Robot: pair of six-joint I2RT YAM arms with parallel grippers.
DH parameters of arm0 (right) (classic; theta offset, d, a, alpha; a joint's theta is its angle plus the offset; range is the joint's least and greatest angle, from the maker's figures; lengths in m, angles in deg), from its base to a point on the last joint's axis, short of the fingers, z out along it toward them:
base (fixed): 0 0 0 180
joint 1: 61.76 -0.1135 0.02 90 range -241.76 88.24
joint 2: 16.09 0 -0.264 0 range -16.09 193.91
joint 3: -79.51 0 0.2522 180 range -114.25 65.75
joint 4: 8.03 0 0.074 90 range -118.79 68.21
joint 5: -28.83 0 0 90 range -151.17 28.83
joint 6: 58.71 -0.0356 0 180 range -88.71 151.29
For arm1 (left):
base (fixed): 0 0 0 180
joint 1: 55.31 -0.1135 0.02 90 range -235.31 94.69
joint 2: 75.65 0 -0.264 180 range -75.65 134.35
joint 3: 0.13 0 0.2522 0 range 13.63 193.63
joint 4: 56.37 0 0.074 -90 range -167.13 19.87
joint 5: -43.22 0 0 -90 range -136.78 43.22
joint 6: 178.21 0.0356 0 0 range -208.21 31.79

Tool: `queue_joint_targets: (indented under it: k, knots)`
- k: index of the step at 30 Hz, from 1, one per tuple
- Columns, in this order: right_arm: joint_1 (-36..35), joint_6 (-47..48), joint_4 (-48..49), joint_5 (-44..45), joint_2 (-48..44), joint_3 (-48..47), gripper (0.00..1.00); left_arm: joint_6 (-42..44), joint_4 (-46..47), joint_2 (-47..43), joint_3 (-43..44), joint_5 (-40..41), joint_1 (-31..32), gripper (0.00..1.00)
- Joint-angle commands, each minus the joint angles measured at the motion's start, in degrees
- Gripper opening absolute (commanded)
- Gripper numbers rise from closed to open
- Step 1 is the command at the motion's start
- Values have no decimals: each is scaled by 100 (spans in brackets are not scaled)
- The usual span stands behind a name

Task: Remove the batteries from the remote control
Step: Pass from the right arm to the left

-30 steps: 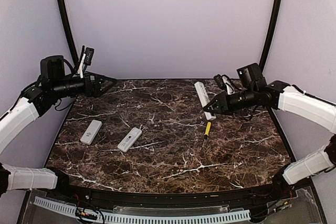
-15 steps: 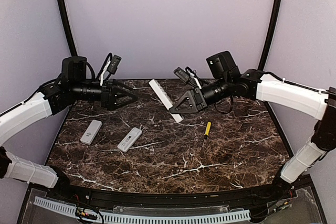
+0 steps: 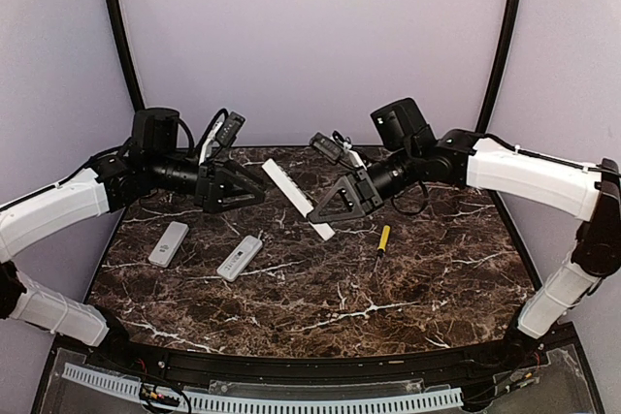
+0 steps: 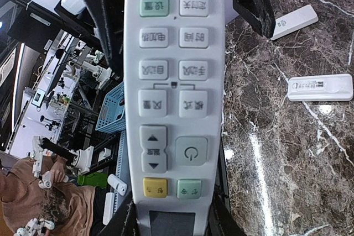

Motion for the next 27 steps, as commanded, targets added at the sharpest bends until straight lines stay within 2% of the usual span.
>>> queue_joint_targets:
  k: [1,11,15,20,27]
  knots:
    - [-109,197,-38,-299,178,-231,8,-256,364,-51,128,-468,68,99]
    - [-287,387,-350,-326,375,-405,7,-660,814,117,142,-485,82,99]
    - [-299,415,-385,-257,394,-405,7,-686,814,162,138,-490,82,90]
    - [-301,469,-444,-191,424,-430,6,-753,840,189,128,-488,82,75]
    - [-297,573,-689,47,478,-519,6,-799,741,282,198,-533,82,69]
